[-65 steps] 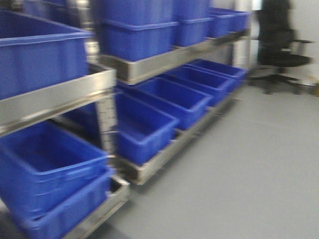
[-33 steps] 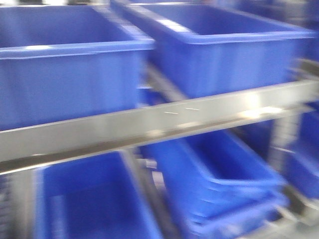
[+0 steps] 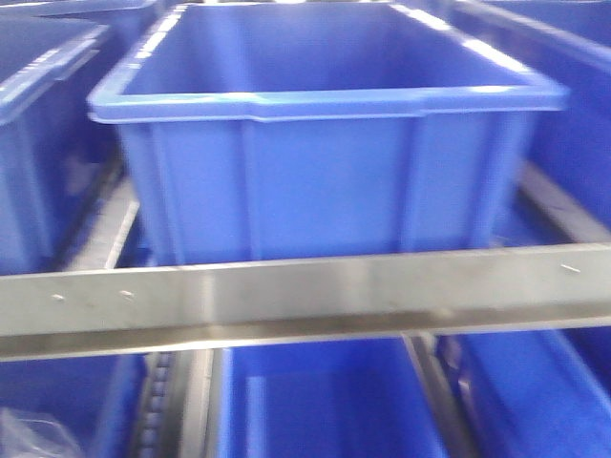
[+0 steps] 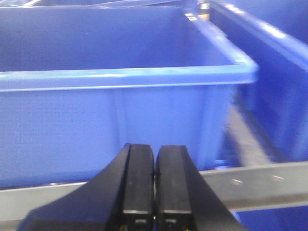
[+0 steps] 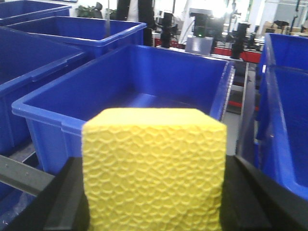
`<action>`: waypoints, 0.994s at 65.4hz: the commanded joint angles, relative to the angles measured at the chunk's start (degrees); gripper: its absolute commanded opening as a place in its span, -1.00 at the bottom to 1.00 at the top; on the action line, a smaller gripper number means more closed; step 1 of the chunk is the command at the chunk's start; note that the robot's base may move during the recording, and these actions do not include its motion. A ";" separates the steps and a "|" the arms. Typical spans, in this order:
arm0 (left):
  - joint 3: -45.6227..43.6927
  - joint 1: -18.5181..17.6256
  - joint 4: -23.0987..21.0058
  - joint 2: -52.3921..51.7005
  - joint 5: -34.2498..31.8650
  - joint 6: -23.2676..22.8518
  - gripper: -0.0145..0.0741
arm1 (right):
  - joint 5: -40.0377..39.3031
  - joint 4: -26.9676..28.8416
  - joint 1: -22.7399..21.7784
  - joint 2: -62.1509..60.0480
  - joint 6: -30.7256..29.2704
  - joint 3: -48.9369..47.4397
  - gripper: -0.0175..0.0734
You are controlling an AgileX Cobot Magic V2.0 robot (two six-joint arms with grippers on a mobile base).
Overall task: Place yellow foam block on left shelf second layer
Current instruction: 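Extend the right gripper with the cube over the blue bin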
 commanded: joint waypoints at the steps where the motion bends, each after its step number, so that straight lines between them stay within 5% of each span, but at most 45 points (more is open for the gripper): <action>1: 1.48 -0.05 -0.18 -0.77 -4.88 -0.22 -0.36 | -5.30 -0.53 -0.30 0.67 -0.18 -1.60 -0.39; 65: 1.48 -0.05 -0.18 -0.77 -4.88 -0.22 -0.36 | -5.30 -0.53 -0.30 0.67 -0.18 -1.60 -0.39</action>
